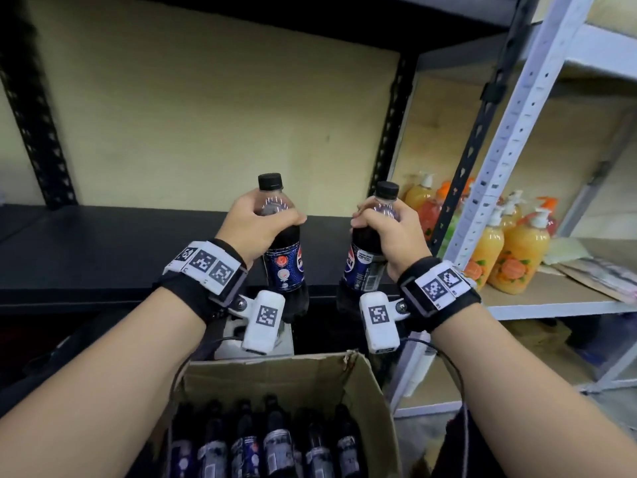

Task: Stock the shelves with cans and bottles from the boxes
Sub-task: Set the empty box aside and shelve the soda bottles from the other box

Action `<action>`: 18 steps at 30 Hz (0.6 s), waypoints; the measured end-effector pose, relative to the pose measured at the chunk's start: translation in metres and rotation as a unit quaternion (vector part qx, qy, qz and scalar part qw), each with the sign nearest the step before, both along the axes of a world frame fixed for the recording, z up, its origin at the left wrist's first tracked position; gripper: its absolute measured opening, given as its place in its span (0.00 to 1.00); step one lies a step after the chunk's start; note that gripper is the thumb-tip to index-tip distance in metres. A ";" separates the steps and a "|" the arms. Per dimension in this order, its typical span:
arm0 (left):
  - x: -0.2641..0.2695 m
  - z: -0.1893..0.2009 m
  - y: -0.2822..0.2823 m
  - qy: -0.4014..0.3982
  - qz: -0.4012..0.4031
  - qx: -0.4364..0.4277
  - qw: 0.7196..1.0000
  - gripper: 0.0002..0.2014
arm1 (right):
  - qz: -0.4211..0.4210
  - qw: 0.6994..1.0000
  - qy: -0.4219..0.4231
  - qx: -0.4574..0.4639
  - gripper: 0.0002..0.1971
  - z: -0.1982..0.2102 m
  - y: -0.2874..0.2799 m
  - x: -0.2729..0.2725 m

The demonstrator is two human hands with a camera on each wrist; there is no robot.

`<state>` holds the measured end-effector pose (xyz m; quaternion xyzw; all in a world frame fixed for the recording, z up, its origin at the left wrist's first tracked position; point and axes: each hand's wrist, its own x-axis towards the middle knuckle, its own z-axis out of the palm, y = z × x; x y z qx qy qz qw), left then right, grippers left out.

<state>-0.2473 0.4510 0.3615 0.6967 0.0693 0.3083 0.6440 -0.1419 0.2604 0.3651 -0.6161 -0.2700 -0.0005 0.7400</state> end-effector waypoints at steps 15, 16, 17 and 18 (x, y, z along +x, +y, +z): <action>0.115 -0.004 0.039 -0.010 0.063 0.046 0.997 0.15 | 0.053 0.998 -0.003 -0.016 0.11 -0.005 0.052 0.115; 0.122 -0.007 0.040 -0.005 0.089 0.053 0.995 0.15 | 0.060 0.998 -0.006 -0.017 0.12 -0.007 0.054 0.118; 0.129 -0.010 0.042 0.002 0.115 0.061 0.991 0.16 | 0.068 0.998 -0.011 -0.016 0.11 -0.007 0.057 0.122; 0.134 -0.012 0.043 0.010 0.139 0.067 0.988 0.17 | 0.075 0.997 -0.016 -0.014 0.11 -0.008 0.060 0.126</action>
